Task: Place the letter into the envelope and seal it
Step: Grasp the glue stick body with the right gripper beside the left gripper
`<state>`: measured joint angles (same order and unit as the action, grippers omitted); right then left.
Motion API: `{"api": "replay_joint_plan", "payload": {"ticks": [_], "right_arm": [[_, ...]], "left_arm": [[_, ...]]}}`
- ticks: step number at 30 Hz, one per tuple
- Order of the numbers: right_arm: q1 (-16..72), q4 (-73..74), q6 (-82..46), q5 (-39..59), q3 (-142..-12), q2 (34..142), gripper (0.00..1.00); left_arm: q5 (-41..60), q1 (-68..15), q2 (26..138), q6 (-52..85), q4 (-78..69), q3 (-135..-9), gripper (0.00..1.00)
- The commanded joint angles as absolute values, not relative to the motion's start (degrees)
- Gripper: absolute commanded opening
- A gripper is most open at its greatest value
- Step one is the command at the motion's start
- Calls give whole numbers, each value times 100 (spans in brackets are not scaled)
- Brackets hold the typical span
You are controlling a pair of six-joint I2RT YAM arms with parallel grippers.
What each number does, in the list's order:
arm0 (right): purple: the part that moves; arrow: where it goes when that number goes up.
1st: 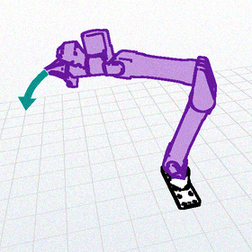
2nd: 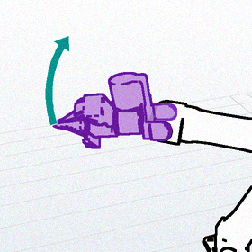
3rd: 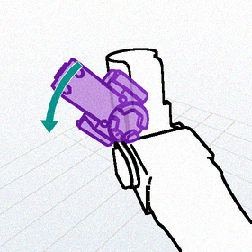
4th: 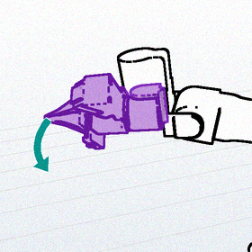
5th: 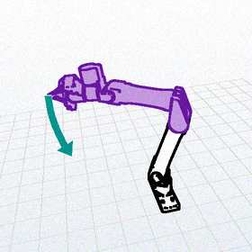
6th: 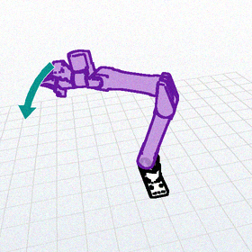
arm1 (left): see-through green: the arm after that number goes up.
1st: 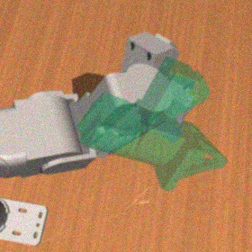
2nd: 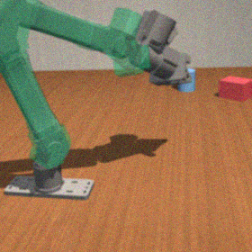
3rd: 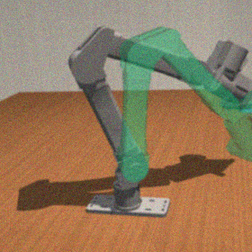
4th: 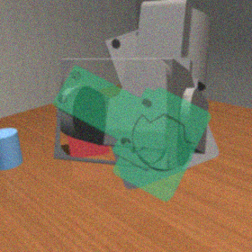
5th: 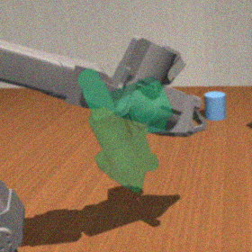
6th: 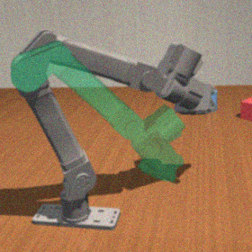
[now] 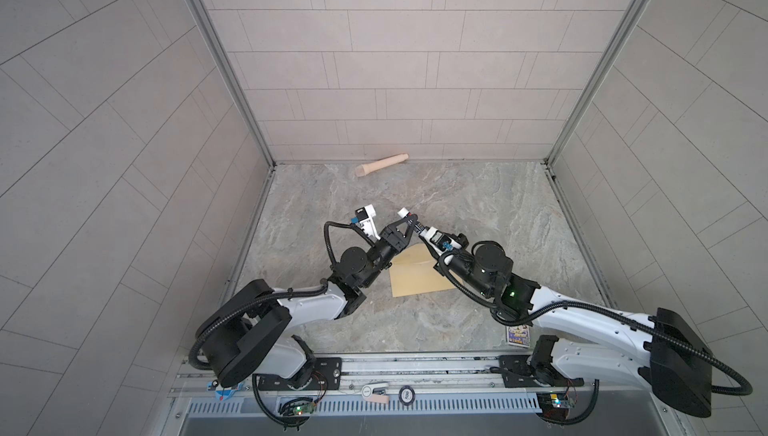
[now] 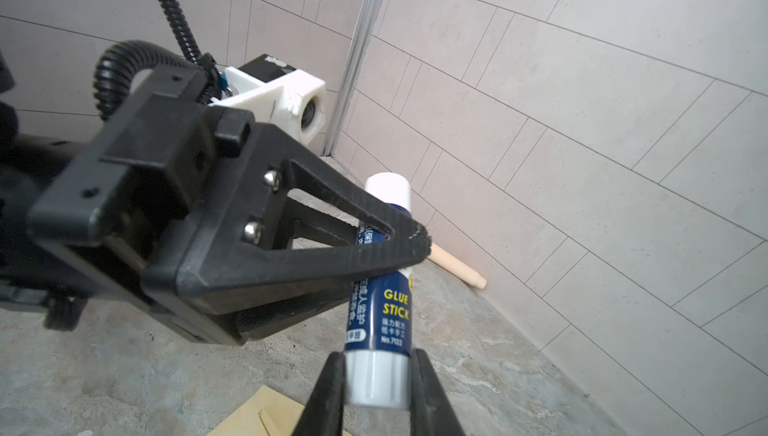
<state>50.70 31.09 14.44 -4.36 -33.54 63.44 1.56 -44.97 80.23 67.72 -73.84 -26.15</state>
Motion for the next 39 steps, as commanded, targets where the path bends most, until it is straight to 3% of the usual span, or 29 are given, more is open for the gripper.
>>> {"api": "replay_joint_plan", "payload": {"ticks": [1, 4, 7, 10, 14, 17, 21, 23, 25, 26, 28, 31, 33, 39], "right_arm": [[5052, 2696, 775, -544, -3754, 6257, 16], [4869, 2187, -650, -75, -4069, 6105, 16], [4385, 2057, -2711, 1174, -4352, 6021, 13], [3966, 2491, -4720, 2456, -4530, 6153, 11], [3942, 3512, -6450, 3038, -4489, 6347, 11], [3950, 4294, -7509, 3198, -4401, 6506, 16], [4016, 4453, -7987, 3365, -4445, 6637, 32], [3935, 3919, -7477, 3443, -4408, 6479, 48], [3755, 2447, -6122, 3310, -4511, 6034, 60], [3783, 1273, -5023, 2736, -4661, 5706, 64], [4127, 396, -3099, 1597, -4695, 5212, 70], [5033, 1505, -328, 92, -3710, 4680, 71], [5440, 2332, 1431, -12, -3021, 4683, 73], [5599, 2843, 2225, -1164, -2995, 4956, 74]], "left_arm": [[136, -4482, 7881, 6793, -7603, -2733, 0], [140, -4482, 7832, 6764, -7611, -2759, 0], [139, -4481, 7766, 6724, -7609, -2786, 0], [89, -4482, 7709, 6686, -7611, -2771, 0], [-103, -4478, 7579, 6677, -7610, -2667, 0], [-133, -4485, 7538, 6644, -7609, -2628, 0], [-121, -4482, 7532, 6654, -7620, -2628, 0], [-174, -4474, 7503, 6655, -7619, -2606, 0], [-222, -4482, 7464, 6681, -7605, -2585, 0], [-237, -4477, 7452, 6723, -7611, -2584, 0], [-201, -4480, 7405, 6715, -7604, -2593, 0], [-264, -4478, 7408, 6840, -7608, -2556, 0], [-239, -4482, 7394, 6855, -7608, -2515, 0], [-202, -4484, 7459, 6878, -7609, -2552, 0]]}}
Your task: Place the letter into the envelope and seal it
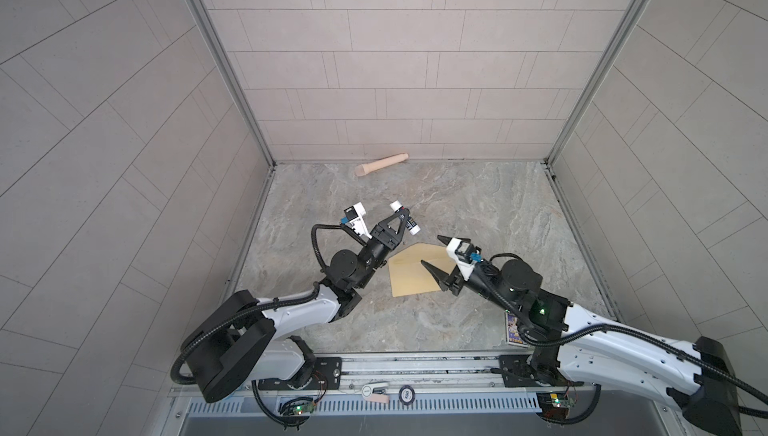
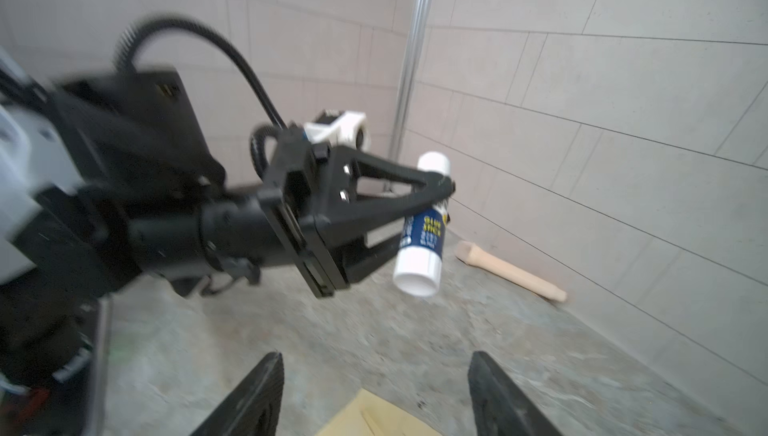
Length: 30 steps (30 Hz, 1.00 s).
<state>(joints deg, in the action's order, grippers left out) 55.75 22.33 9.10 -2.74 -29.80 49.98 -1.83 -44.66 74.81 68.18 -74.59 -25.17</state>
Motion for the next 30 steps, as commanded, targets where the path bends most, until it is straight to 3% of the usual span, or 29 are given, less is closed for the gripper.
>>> {"api": "replay_joint_plan", "payload": {"ticks": [1, 8, 21, 27, 30], "right_arm": [[5604, 3072, 2210, -1263, -2966, 5060, 75], [5616, 3761, 1971, -1150, -3213, 5945, 76], [5691, 4039, 1566, -1099, -3516, 6671, 64], [5679, 4008, 1495, -1232, -3831, 6876, 49], [5670, 3845, 1392, -1187, -3933, 6922, 32]], "left_arm": [[-183, -4491, 7488, 6913, -7618, -2573, 0], [-162, -4491, 7557, 6957, -7621, -2637, 0], [-211, -4491, 7427, 6819, -7619, -2525, 0], [-220, -4491, 7360, 6722, -7611, -2442, 0], [-342, -4491, 7319, 6698, -7617, -2343, 0]]}}
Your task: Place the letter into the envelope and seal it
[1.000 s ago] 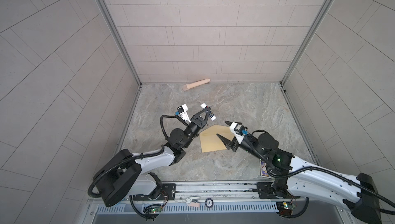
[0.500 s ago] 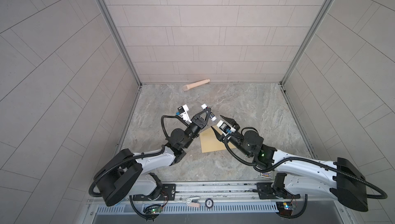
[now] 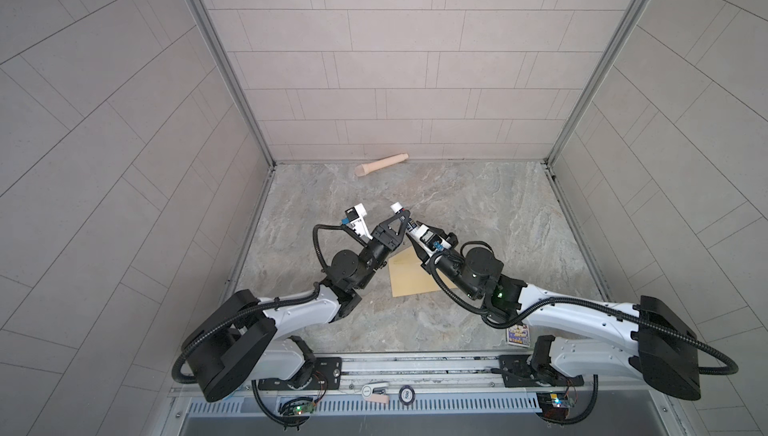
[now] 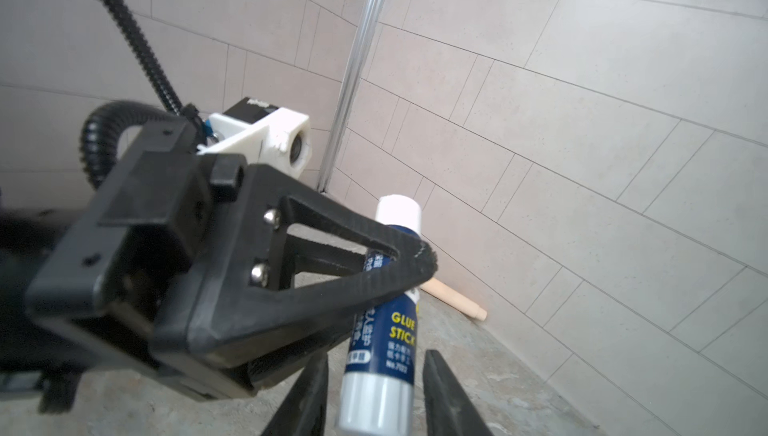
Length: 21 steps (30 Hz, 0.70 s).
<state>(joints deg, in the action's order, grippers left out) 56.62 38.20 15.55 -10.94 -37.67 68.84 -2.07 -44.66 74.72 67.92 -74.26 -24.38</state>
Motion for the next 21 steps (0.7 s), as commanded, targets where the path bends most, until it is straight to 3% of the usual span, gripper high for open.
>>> {"api": "replay_joint_plan", "payload": {"ticks": [1, 6, 10, 16, 21], "right_arm": [[5669, 3711, 1367, -1178, -3989, 6958, 28], [5660, 3525, 1233, -1178, -3986, 6963, 22], [5603, 3430, 1328, -1079, -3891, 6917, 35], [5521, 3399, 1353, -1094, -3924, 6890, 39], [5511, 3312, 1231, -994, -4010, 6862, 22]], "left_arm": [[-351, -4491, 7312, 6709, -7620, -2330, 0], [-443, -4491, 7250, 6680, -7620, -2301, 0], [-448, -4496, 7242, 6690, -7620, -2309, 0], [-397, -4489, 7232, 6610, -7619, -2337, 0], [-373, -4491, 7253, 6644, -7620, -2347, 0]]}}
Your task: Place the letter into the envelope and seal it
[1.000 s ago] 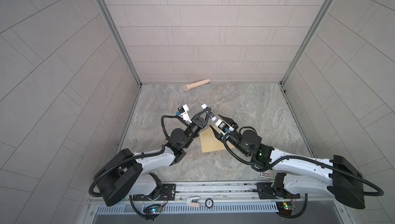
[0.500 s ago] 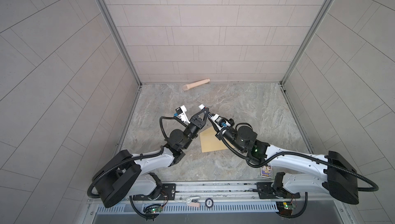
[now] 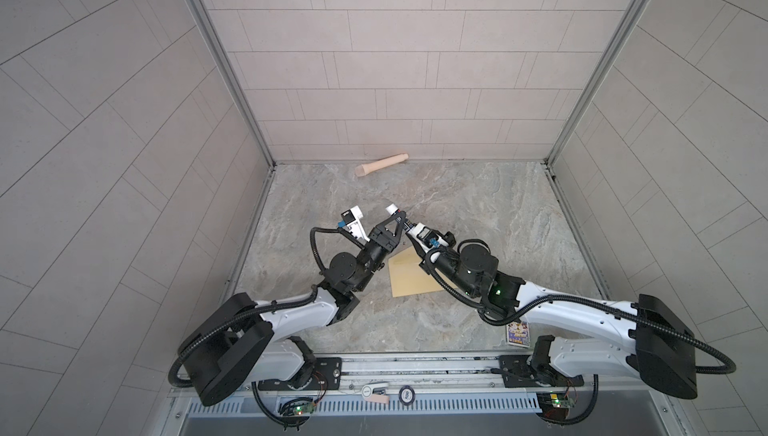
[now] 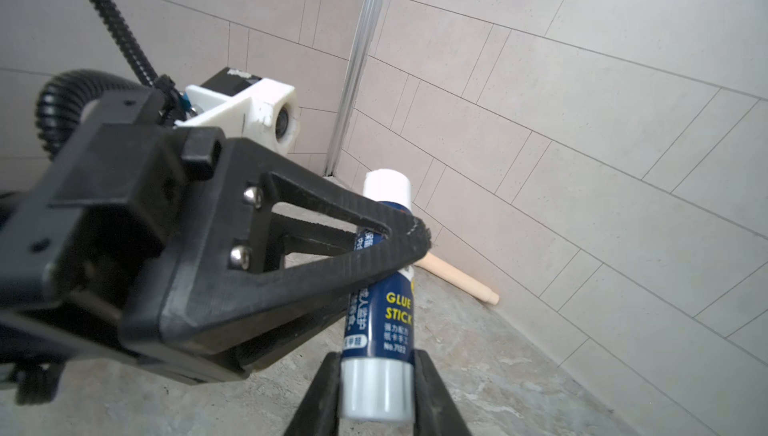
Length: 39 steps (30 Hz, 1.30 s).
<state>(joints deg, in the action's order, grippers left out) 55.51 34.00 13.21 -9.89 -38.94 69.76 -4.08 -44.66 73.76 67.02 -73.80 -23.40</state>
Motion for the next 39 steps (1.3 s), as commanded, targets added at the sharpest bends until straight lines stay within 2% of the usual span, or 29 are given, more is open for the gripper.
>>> {"api": "replay_joint_plan", "payload": {"ticks": [1, 4, 11, 13, 15, 17, 20, 23, 28, 31, 39], "right_arm": [[5511, 3262, 1135, -915, -4047, 6844, 17], [5498, 3042, 395, -633, -4146, 6619, 1], [4702, 3517, -3488, 1647, -4069, 6004, 0], [4505, 3774, -4404, 1998, -3982, 5858, 0], [4434, 3978, -4988, 2218, -3964, 5808, 5], [4399, 4102, -5366, 2372, -3951, 5820, 17], [4362, 4571, -5789, 2421, -3760, 5896, 27], [4321, 5385, -6233, 2087, -3215, 5937, 50], [4202, 6550, -6945, 2022, -3014, 6434, 71], [4112, 7136, -7393, 2023, -2951, 6808, 74], [4045, 7967, -7981, 2085, -2997, 7763, 73]], "left_arm": [[-355, -4490, 7253, 6633, -7617, -2360, 0], [-367, -4488, 7247, 6618, -7620, -2380, 0], [-202, -4494, 7292, 6585, -7620, -2521, 0], [-99, -4490, 7286, 6496, -7620, -2557, 0], [-147, -4490, 7295, 6504, -7625, -2534, 0], [-141, -4482, 7312, 6517, -7620, -2531, 0], [-47, -4483, 7287, 6482, -7628, -2541, 0], [-66, -4491, 7248, 6535, -7629, -2530, 0], [-149, -4491, 7303, 6722, -7635, -2634, 0], [-160, -4491, 7345, 6772, -7629, -2713, 0], [-132, -4491, 7355, 6760, -7638, -2820, 0]]}}
